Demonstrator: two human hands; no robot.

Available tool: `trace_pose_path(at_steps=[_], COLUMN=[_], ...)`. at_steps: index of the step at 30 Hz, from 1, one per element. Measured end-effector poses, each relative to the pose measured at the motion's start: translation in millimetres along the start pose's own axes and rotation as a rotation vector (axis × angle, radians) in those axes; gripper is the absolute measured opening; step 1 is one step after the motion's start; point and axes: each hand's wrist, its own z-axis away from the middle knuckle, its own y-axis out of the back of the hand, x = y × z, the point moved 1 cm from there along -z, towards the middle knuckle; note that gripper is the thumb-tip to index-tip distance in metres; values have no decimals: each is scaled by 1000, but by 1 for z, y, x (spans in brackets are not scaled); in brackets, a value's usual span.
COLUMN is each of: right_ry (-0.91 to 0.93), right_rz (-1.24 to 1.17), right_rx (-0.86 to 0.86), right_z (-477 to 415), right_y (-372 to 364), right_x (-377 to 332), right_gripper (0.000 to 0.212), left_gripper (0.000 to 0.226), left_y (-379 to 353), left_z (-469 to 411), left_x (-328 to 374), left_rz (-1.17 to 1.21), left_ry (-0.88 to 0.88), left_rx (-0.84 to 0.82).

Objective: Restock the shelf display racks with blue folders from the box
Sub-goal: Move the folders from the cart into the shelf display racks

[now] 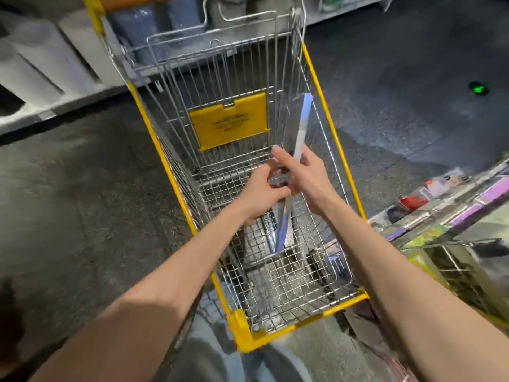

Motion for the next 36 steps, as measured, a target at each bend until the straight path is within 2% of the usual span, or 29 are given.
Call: trace_pose_path(at_steps=[2, 4, 6, 7, 10, 11, 13, 15, 17, 18, 20, 23, 26, 28, 31, 33, 36], right_ry=[67, 118, 133, 152, 211, 236, 287, 365, 408, 415, 433, 475, 525, 553, 580, 559, 584], right_rz=[55, 139, 181, 172, 120, 117, 80, -4, -66, -75, -106, -80, 71, 142, 221, 217, 149], right_rx=[148, 275, 340, 356, 387, 409, 440, 504, 568, 604, 667, 781, 881, 952, 990, 999, 1011], right_z=[15, 26, 37, 47, 83, 98, 133, 185, 230, 258, 301, 381, 451, 505, 578, 622, 693], right_y=[4, 11, 16, 19, 26, 29, 38, 47, 53, 55, 62, 75, 87, 97, 119, 132, 153], right_x=[-16, -32, -49, -61, -102, -116, -143, -172, -196, -206, -221, -246, -268, -281, -286, -282, -275], right_gripper=[23, 25, 30, 33, 35, 36, 31, 26, 30, 26, 24, 43, 28, 25, 16, 23, 26], left_gripper=[64, 74, 63, 52, 22, 20, 30, 55, 78, 77, 54, 55, 34, 32, 43, 50, 42], left_y=[-3, 0, 8, 13, 33, 38, 42, 34, 24, 17, 3, -31, -67, -99, -144, -175, -232], left_z=[22, 40, 51, 59, 64, 67, 75, 93, 108, 122, 145, 195, 241, 271, 311, 333, 379], left_x=[17, 34, 51, 63, 85, 90, 103, 123, 146, 158, 184, 227, 254, 269, 290, 301, 314], left_rz=[-1, -51, -116, -140, -114, -108, -111, -114, -99, -81, -95, -75, 99, 171, 221, 216, 191], left_ry=[-8, -9, -10, -55, -162, -180, -183, -190, -202, -221, -283, -422, -537, -539, -562, -585, -639], left_rx=[-94, -183, -180, -116, 251, 353, 420, 373, 345, 321, 266, 173, 6, -113, -225, -276, -339])
